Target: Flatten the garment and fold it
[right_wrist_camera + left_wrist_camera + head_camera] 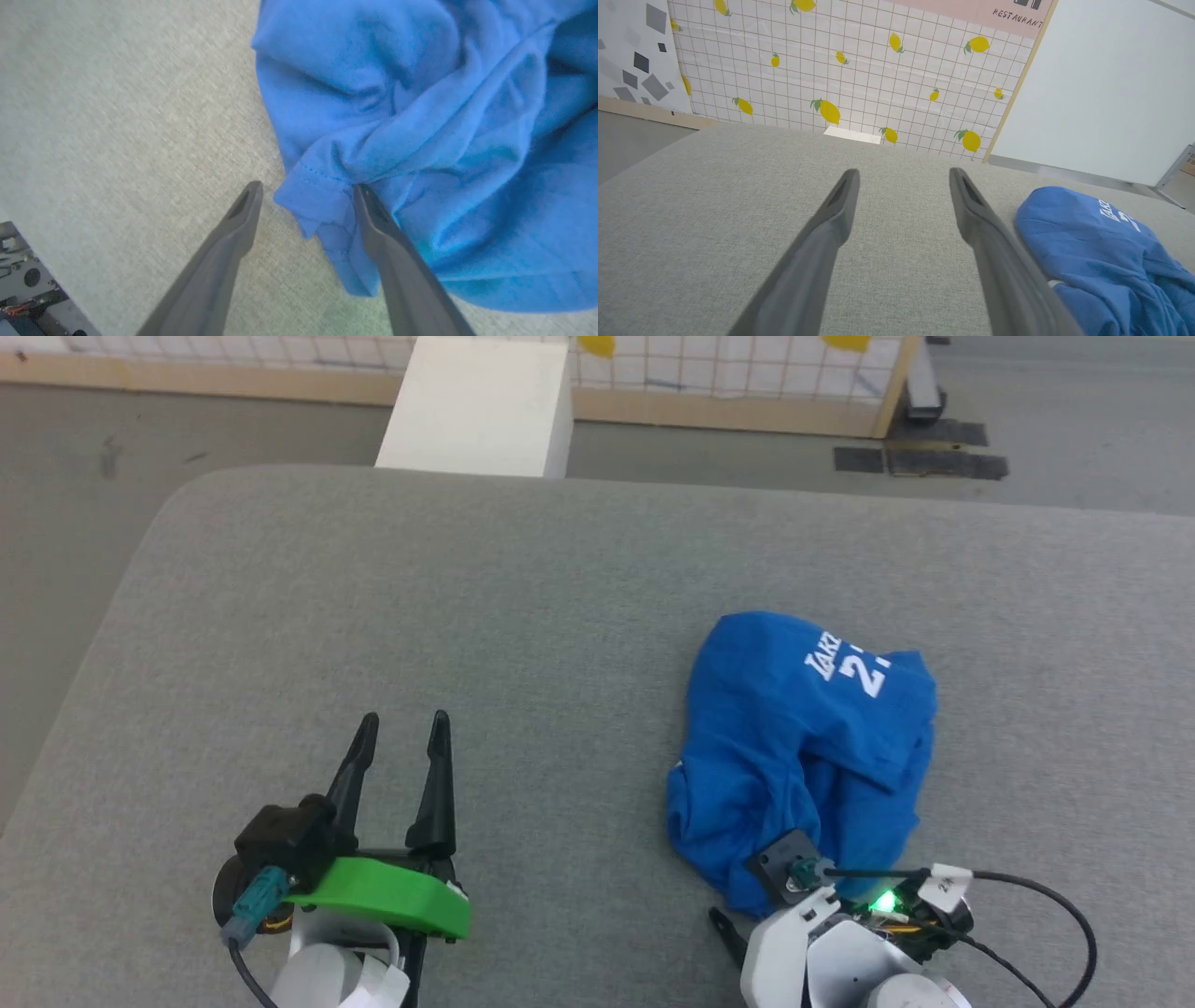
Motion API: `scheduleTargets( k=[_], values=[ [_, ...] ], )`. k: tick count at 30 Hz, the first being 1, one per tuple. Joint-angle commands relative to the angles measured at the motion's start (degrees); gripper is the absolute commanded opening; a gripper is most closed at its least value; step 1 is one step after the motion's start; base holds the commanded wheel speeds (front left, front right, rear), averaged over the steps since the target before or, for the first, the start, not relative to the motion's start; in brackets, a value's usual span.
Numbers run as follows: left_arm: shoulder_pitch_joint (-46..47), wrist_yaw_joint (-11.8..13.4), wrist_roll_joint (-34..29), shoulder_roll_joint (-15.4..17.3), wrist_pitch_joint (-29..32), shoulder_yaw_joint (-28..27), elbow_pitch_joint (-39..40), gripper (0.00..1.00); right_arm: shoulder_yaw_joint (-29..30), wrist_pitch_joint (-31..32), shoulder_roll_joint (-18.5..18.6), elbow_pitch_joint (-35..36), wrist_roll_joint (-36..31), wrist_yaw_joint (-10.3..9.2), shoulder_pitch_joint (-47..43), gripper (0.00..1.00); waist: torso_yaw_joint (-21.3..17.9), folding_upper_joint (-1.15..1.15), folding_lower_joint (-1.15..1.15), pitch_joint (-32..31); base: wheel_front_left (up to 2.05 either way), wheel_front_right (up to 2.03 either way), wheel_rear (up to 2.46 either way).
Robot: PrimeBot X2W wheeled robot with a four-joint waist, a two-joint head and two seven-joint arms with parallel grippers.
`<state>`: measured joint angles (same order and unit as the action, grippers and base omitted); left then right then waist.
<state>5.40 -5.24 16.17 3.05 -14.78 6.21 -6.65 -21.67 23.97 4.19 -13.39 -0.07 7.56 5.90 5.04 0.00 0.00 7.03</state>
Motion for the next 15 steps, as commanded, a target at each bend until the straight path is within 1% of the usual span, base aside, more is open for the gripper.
scheduleTargets(
  k=[1, 2, 3, 4, 5, 6, 8, 10, 12, 15],
  values=[
    [0.91, 0.33, 0.34, -0.17, -0.22, 0.08, 0.11, 1.00, -0.20, 1.93, 0.34, -0.58, -0.19, -0.08, 0.84, 1.00, 1.38, 0.00, 0.00, 1.22, 0.00, 0.00, 0.00],
    [0.98, 0.35, 0.43, -0.17, -0.22, 0.18, 0.09, 1.00, -0.31, 3.29, 0.46, -0.88, -0.04, -0.08, 0.94, 1.00, 1.60, 0.00, 0.00, 1.36, 0.00, 0.00, 0.00],
    [1.06, 0.38, 0.51, -0.17, -0.22, 0.29, 0.07, 1.00, -0.46, 4.80, 0.60, -1.11, 0.22, -0.08, 1.07, 0.80, 1.81, 0.00, 0.00, 1.49, 0.00, 0.00, 0.00],
    [1.09, 0.43, 0.59, -0.17, -0.22, 0.34, 0.05, 1.00, -0.42, 5.77, 0.67, -1.15, 0.39, -0.08, 1.14, 0.45, 1.92, 0.00, 0.00, 1.54, 0.00, 0.00, 0.00],
    [1.10, 0.48, 0.67, -0.17, -0.22, 0.40, 0.03, 1.00, -0.45, 6.66, 0.76, -1.07, 0.64, -0.08, 1.19, 0.14, 2.03, 0.00, 0.00, 1.58, 0.00, 0.00, 0.00],
    [1.09, 0.51, 0.70, -0.17, -0.22, 0.44, 0.02, 1.00, -0.44, 7.18, 0.83, -0.94, 0.83, -0.08, 1.17, 0.00, 2.08, 0.00, 0.00, 1.58, 0.00, 0.00, 0.00],
    [0.99, 0.59, 0.75, -0.17, -0.22, 0.43, -0.03, 1.00, -0.36, 7.08, 0.87, 0.11, 1.35, -0.08, 1.11, 0.00, 2.06, 0.00, 0.00, 1.41, 0.00, 0.00, 0.00],
    [0.80, 0.68, 0.71, -0.17, -0.22, 0.34, -0.18, 1.00, 0.04, 5.51, 0.78, 1.70, 1.82, -0.08, 1.03, 0.00, 1.83, 0.00, 0.00, 1.03, 0.00, 0.00, 0.00],
    [0.63, 0.70, 0.54, -0.17, -0.22, 0.22, -0.30, 1.00, 0.79, 3.31, 0.47, 3.98, 2.54, -0.08, 0.84, 0.00, 1.39, 0.00, 0.00, 0.49, 0.00, 0.00, 0.00],
    [0.45, 0.62, 0.11, -0.17, -0.22, -0.22, -0.39, 1.00, 2.98, -0.99, -0.21, 9.21, 3.79, -0.08, 0.67, 0.00, 0.27, 0.00, 0.00, -0.37, 0.00, 0.00, 0.00]
  ],
)
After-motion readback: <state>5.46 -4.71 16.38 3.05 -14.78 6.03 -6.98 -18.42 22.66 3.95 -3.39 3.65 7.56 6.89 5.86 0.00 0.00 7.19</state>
